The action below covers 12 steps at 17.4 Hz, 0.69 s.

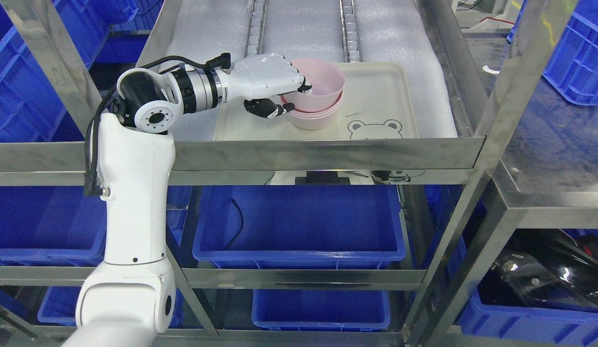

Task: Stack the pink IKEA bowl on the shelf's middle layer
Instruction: 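Lower the held bowl onto the pink bowl on the tray, then open the left hand and release the stacked bowl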

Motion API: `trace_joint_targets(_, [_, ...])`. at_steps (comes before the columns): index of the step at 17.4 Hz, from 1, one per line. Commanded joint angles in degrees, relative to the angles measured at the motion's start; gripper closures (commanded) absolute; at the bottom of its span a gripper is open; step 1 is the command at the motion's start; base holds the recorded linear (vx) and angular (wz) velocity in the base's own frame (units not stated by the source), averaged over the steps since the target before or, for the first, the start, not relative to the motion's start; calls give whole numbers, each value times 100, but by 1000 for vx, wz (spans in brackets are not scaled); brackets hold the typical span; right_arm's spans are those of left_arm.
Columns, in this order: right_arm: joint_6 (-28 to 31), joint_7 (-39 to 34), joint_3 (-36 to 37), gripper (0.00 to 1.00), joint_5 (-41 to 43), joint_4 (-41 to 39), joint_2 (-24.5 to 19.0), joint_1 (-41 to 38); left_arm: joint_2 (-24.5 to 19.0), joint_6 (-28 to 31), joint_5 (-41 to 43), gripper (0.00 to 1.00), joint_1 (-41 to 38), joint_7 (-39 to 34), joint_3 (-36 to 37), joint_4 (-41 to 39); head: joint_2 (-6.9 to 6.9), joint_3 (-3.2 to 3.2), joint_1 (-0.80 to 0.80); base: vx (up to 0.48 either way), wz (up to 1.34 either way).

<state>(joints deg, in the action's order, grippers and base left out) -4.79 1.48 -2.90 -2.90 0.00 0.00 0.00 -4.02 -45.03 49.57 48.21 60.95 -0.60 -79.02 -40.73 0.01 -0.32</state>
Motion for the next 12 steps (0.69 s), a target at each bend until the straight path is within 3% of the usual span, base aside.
trace_joint_targets(1, [4, 1, 0, 0, 0, -100, 100, -123, 147, 3, 210, 86, 30, -66, 227, 554, 0, 0, 0, 0, 0])
trace_joint_targets(4, [4, 1, 0, 0, 0, -100, 100, -123, 139, 3, 263, 56, 30, -127, 210, 555, 0, 0, 0, 0, 0])
trace_joint_targets(8, [4, 1, 0, 0, 0, -100, 100, -123, 165, 3, 185, 30, 56, -267, 78, 502, 0, 0, 0, 0, 0])
trace_joint_targets(10, [4, 1, 0, 0, 0, -100, 100, -123, 191, 3, 19, 25, 56, -592, -141, 379, 0, 0, 0, 0, 0])
trace_joint_targets(12, [4, 1, 0, 0, 0, -100, 100, -123, 302, 3, -700, 25, 30, -707, -440, 317, 0, 0, 0, 0, 0])
